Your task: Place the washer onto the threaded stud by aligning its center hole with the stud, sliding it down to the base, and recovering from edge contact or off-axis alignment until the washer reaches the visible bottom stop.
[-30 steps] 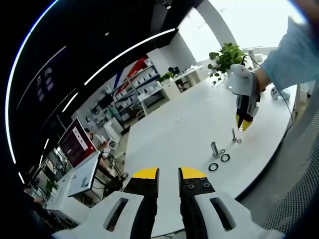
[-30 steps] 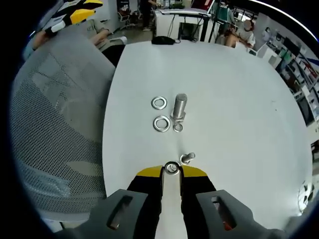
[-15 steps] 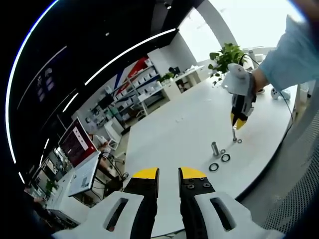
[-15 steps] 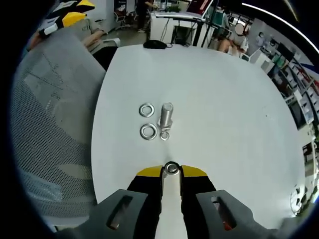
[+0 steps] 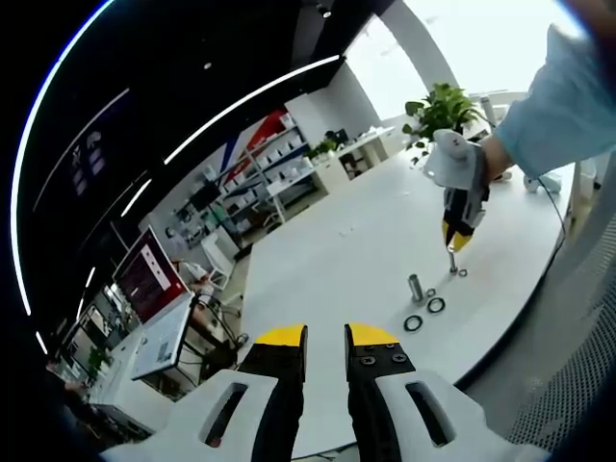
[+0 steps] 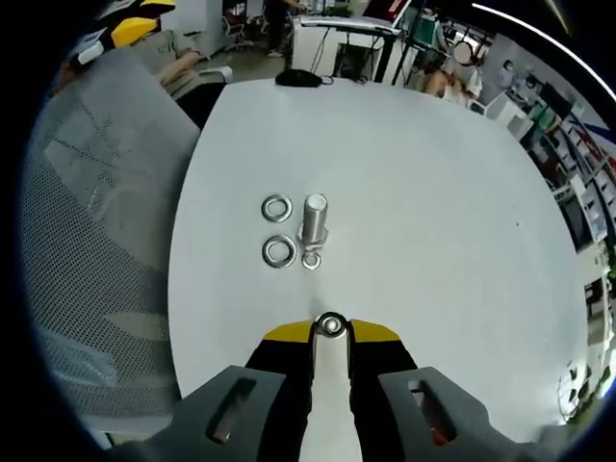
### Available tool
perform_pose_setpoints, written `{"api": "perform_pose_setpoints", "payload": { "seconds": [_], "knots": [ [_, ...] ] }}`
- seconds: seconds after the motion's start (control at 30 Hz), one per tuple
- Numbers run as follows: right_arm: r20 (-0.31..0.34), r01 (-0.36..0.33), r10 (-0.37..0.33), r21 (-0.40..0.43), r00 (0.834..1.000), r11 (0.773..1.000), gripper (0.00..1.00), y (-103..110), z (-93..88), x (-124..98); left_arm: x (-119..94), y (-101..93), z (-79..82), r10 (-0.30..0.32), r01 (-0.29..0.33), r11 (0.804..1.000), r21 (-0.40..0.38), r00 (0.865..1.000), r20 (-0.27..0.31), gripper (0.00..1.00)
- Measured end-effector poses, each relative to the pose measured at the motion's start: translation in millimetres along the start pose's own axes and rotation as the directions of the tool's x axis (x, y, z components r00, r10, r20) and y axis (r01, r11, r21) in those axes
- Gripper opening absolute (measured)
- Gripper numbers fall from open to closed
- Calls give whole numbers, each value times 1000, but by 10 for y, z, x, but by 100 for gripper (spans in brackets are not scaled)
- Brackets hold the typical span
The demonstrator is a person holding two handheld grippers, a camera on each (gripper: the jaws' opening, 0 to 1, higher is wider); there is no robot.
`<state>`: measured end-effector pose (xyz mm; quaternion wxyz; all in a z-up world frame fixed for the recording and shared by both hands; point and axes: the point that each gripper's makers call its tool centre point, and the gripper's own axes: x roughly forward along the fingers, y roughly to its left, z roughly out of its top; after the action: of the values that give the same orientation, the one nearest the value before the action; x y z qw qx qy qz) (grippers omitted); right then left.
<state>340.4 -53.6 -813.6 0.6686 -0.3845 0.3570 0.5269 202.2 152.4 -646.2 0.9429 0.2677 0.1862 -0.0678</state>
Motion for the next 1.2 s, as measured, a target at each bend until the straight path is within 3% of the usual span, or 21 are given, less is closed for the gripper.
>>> {"api": "perform_pose_setpoints", "payload": {
  "seconds": [1.2],
  "knots": [
    [-118,-61,58,-25,991,998,14,75,-270,464,25,4,-55,-8,8,1000,-6,1000,-27,13]
  ]
}}
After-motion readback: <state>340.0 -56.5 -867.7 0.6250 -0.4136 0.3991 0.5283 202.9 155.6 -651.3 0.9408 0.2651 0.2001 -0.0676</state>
